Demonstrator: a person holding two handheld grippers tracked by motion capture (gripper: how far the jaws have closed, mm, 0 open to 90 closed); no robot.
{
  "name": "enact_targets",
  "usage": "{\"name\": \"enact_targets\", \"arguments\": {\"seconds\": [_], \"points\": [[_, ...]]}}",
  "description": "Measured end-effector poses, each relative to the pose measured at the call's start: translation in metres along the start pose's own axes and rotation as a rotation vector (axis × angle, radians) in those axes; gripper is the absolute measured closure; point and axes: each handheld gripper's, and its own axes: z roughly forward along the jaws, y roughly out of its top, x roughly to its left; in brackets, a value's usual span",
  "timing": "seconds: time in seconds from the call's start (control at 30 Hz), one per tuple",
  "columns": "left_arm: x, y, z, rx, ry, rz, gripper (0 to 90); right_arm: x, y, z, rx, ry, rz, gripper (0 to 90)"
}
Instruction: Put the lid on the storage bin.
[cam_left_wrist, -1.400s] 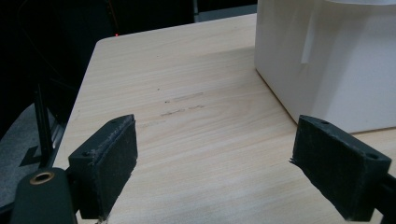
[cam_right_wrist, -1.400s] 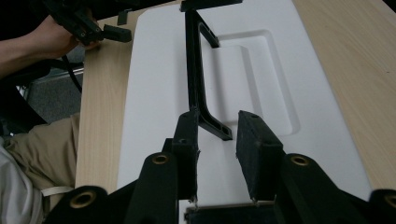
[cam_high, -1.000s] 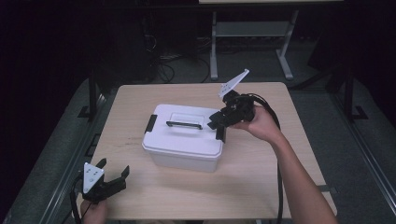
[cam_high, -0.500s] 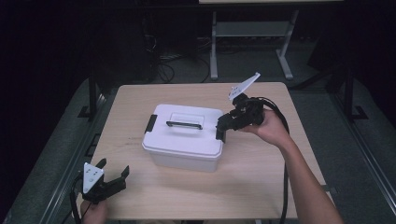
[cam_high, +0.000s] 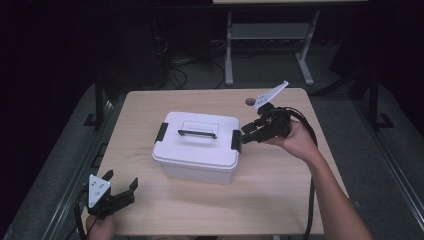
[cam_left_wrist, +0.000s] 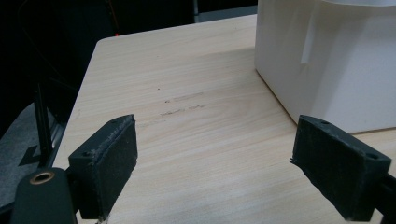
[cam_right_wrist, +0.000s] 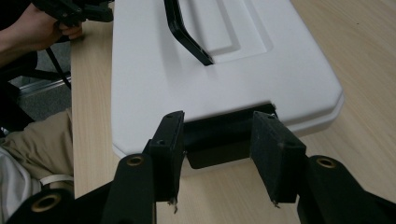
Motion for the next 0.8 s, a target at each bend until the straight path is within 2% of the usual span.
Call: {"name": "enact_targets", "arguments": {"seconds": [0.47, 0.8], "points": [[0.001, 0.000, 0.001, -0.001, 0.000, -0.006, 13.0, 0.000, -0.014, -0.006, -0.006, -0.015, 0.028, 52.2], [0.000, 0.000, 0.001, 0.001, -0.002, -0.001, 13.0, 0.000, -0.033, -0.013, -0.010, -0.029, 0.059, 51.3]]}}
